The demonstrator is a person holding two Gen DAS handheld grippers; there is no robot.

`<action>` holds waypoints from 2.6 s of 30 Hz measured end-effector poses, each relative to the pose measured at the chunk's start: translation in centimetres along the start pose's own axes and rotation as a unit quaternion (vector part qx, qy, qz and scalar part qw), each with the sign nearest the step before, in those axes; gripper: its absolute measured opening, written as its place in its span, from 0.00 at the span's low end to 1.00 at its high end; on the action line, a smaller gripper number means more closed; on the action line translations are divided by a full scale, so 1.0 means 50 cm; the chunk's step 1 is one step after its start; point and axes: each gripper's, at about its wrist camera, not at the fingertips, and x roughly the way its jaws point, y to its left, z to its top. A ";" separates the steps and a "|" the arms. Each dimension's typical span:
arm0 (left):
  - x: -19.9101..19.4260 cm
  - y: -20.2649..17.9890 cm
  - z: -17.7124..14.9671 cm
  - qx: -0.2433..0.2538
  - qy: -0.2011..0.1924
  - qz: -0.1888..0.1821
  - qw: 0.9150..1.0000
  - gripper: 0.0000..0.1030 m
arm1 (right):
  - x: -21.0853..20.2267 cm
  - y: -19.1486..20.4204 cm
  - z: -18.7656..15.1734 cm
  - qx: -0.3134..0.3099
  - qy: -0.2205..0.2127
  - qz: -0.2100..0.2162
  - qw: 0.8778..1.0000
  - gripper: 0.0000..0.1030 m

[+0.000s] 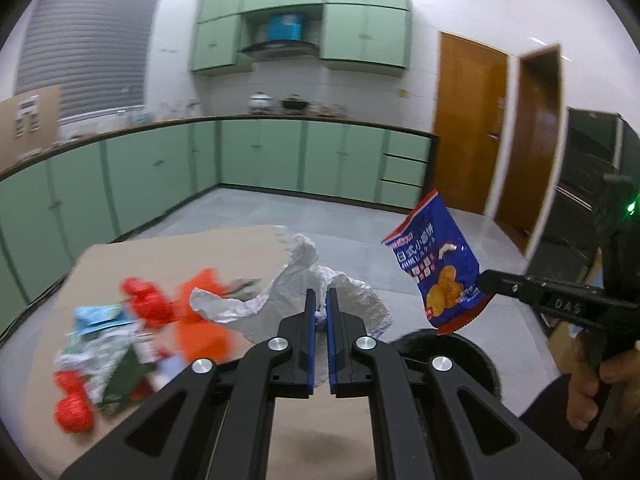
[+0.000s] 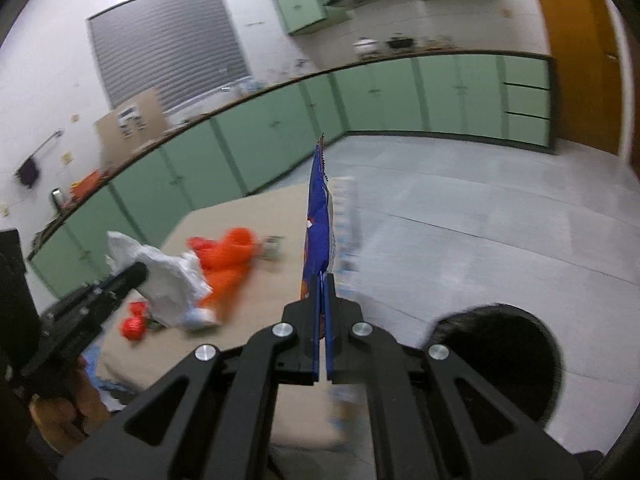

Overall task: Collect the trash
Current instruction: 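Carry both bags to the black bin and open both grippers to drop them, then move both tools back over the table of trash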

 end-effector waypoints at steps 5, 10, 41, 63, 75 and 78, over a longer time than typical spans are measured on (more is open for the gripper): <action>0.089 -0.131 0.013 0.034 0.016 -0.067 0.997 0.05 | -0.002 -0.168 -0.058 0.050 0.022 -0.078 0.995 0.01; 0.193 -0.237 -0.005 0.052 0.048 -0.112 0.991 0.05 | 0.038 -0.292 -0.127 0.102 0.062 -0.127 0.985 0.01; 0.415 -0.325 -0.113 0.025 0.167 -0.077 0.983 0.56 | 0.100 -0.368 -0.156 0.134 0.110 -0.189 0.966 0.36; -0.079 0.170 -0.105 -0.069 0.067 0.194 0.976 0.80 | 0.078 0.141 -0.030 -0.038 0.051 -0.006 0.998 0.64; -0.194 0.394 -0.177 -0.101 0.042 0.267 0.957 0.80 | 0.194 0.432 -0.053 -0.101 0.073 0.082 0.989 0.61; -0.187 0.427 -0.188 -0.103 0.042 0.266 0.958 0.80 | 0.232 0.488 -0.066 -0.106 0.080 0.093 0.987 0.61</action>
